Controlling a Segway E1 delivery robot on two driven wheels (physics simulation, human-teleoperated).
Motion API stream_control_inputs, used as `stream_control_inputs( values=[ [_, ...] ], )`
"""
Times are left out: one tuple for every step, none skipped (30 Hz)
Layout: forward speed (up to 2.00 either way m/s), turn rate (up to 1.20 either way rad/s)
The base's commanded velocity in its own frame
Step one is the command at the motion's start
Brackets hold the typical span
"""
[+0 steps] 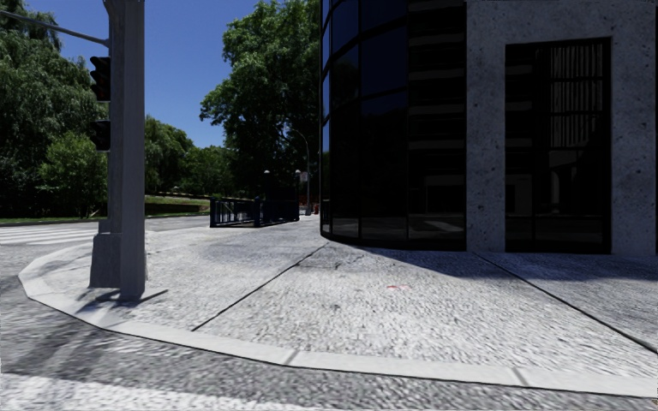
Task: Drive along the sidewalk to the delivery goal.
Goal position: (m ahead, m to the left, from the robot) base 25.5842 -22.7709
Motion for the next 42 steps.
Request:
stream_control_inputs(
  values=[
    [1.99,0.00],
    [1.99,0.00],
    [1.99,0.00],
    [1.99,0.00],
    [1.99,0.00],
    [1.99,0.00],
    [1.99,0.00],
    [1.99,0.01],
    [1.99,0.04],
    [1.99,0.09],
    [1.99,0.09],
    [1.99,0.18],
    [1.99,0.23],
    [1.99,0.26],
    [1.99,0.26],
    [1.99,0.26],
    [1.99,0.27],
    [1.99,0.27],
    [1.99,0.27],
    [1.99,0.27],
    [1.99,0.33],
    [1.99,0.41],
    [1.99,0.47],
    [1.99,0.49],
    [1.99,0.49],
    [1.99,0.49],
    [1.99,0.49],
    [1.99,0.48],
    [1.99,0.48],
    [1.99,0.35],
    [1.99,0.16],
    [1.99,0.10],
    [1.99,0.10],
    [1.99,0.09],
    [1.99,0.07],
    [1.99,0.04],
    [1.99,0.03],
    [1.99,0.03],
    [1.99,0.03],
    [1.99,0.03],
    [1.99,0.03],
    [1.99,0.03]
  ],
)
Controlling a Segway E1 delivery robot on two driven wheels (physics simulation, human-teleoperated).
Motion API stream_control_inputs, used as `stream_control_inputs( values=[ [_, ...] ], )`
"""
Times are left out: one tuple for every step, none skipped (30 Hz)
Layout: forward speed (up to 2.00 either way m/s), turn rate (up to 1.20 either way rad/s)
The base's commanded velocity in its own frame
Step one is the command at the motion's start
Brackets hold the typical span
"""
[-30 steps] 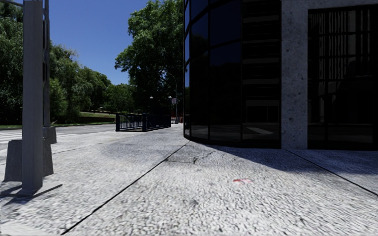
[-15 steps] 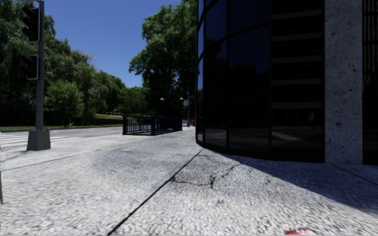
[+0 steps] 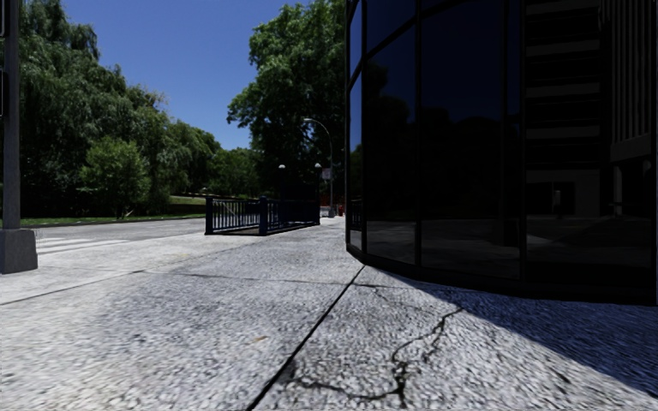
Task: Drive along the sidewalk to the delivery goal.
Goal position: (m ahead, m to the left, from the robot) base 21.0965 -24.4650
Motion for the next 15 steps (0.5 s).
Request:
stream_control_inputs(
  values=[
    [1.99,0.03],
    [1.99,0.09],
    [1.99,0.22],
    [1.99,0.45],
    [1.99,0.58],
    [1.99,0.65],
    [1.99,0.65],
    [1.99,0.66],
    [1.99,0.67],
    [1.99,0.67],
    [1.99,0.60],
    [1.99,0.60],
    [1.99,0.40],
    [1.99,0.15],
    [1.99,0.07]
  ],
)
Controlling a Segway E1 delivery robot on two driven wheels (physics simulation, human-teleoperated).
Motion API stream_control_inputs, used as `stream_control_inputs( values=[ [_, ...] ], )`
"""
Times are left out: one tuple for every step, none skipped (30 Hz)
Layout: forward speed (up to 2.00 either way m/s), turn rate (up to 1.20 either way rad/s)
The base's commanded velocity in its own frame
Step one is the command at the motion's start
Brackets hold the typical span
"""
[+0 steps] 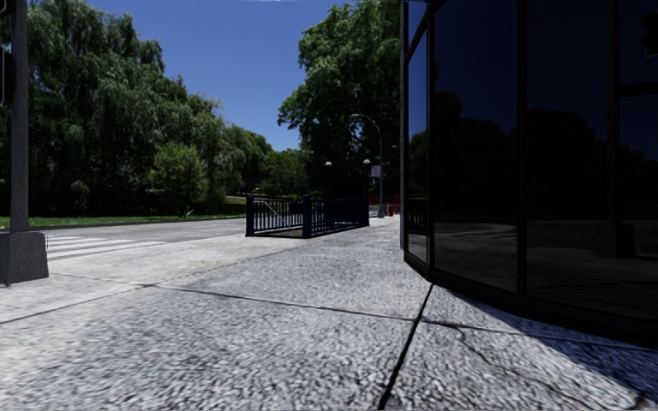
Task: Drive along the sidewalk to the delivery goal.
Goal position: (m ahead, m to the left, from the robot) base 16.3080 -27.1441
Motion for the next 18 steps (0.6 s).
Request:
stream_control_inputs(
  values=[
    [1.99,0.02],
    [1.99,0.00],
    [1.99,0.00],
    [1.99,0.00],
    [1.99,0.00],
    [1.99,0.00],
    [1.99,0.00],
    [1.99,0.00],
    [1.99,0.00],
    [1.99,0.00],
    [1.99,0.00],
    [1.99,0.00],
    [1.99,0.00],
    [1.99,0.00],
    [1.99,0.00],
    [1.99,0.00],
    [1.99,0.00],
    [1.99,0.00]
  ],
)
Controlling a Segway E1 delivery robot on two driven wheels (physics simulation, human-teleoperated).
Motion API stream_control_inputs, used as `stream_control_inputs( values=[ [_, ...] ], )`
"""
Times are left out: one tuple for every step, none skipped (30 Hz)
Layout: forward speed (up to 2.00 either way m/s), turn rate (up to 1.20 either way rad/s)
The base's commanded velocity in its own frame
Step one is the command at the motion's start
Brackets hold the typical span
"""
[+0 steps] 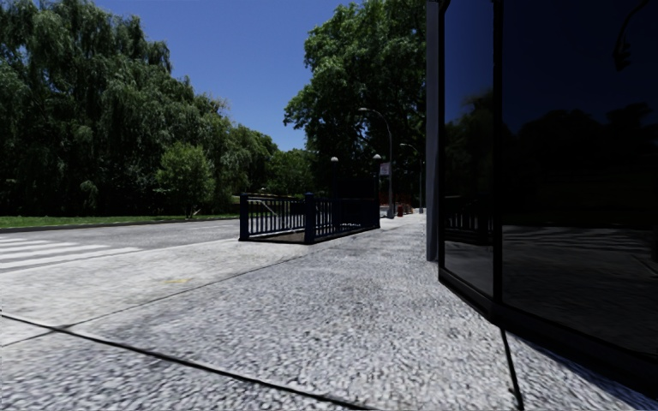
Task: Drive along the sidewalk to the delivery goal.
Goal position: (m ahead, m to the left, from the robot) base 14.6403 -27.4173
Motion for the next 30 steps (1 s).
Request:
stream_control_inputs(
  values=[
    [1.99,0.00],
    [1.99,0.00],
    [1.99,0.00],
    [1.99,0.00],
    [1.99,0.00],
    [1.99,0.00],
    [1.99,0.00],
    [1.99,0.00],
    [1.99,0.00],
    [1.99,0.00],
    [1.99,0.00],
    [1.99,0.00],
    [1.99,0.00],
    [1.99,0.00],
    [1.99,0.00],
    [1.99,0.00],
    [1.99,0.00],
    [1.99,0.00],
    [1.99,0.00],
    [1.99,0.00],
    [1.99,0.00],
    [1.99,0.00],
    [1.99,0.00],
    [1.99,0.00],
    [1.99,0.00],
    [1.99,0.00],
    [1.99,0.00],
    [1.99,0.00],
    [2.00,0.00],
    [2.00,0.00]
  ],
)
